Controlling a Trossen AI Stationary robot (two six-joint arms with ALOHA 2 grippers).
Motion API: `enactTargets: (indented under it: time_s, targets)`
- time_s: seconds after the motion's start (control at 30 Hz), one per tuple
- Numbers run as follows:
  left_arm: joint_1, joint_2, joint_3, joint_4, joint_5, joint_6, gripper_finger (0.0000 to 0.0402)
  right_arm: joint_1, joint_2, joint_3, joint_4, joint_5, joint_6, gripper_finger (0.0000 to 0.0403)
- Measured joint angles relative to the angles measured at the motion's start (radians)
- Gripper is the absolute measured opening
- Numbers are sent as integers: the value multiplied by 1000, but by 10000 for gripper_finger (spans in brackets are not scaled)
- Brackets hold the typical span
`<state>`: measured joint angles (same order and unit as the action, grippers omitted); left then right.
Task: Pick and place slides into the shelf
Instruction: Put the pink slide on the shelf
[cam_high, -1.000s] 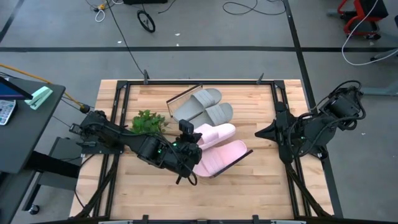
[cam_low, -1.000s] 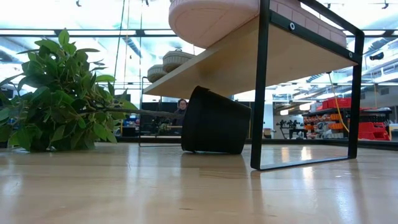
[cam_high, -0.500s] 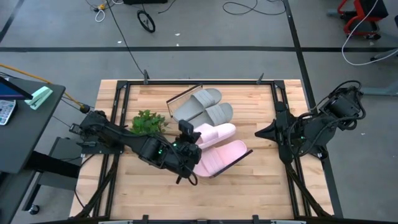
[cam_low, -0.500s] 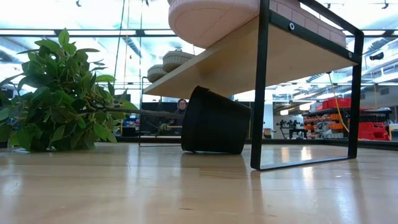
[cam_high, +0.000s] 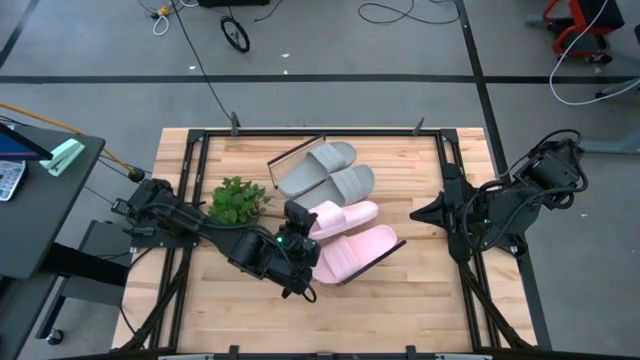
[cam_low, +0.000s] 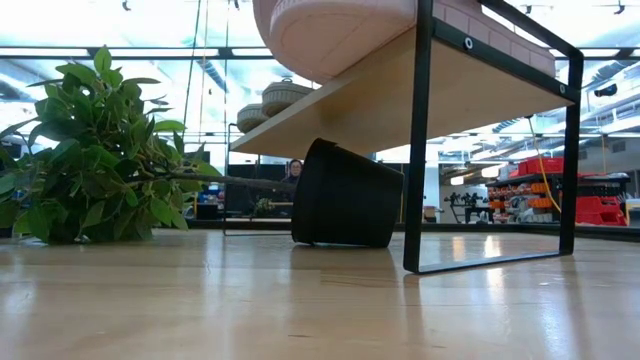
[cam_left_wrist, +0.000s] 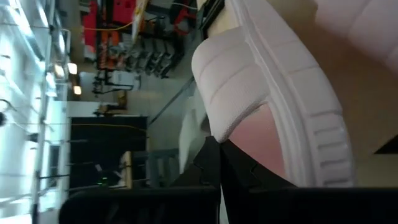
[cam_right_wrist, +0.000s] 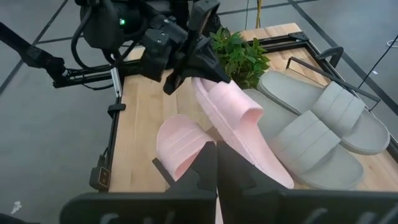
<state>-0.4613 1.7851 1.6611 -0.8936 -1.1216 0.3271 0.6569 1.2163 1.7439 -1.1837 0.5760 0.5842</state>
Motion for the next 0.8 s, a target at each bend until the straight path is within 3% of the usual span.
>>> enactTargets:
  time_s: [0.23, 0.4, 0.8]
  targets:
    - [-9, 1, 0, 3, 8, 48, 0, 0, 0, 0, 0, 0, -1, 0]
    - [-9, 1, 0, -8, 86, 0, 0, 0, 0, 0, 0, 0, -2, 0]
    - [17, 1, 1, -69, 151, -99, 0, 0, 0, 0, 0, -1, -4, 0]
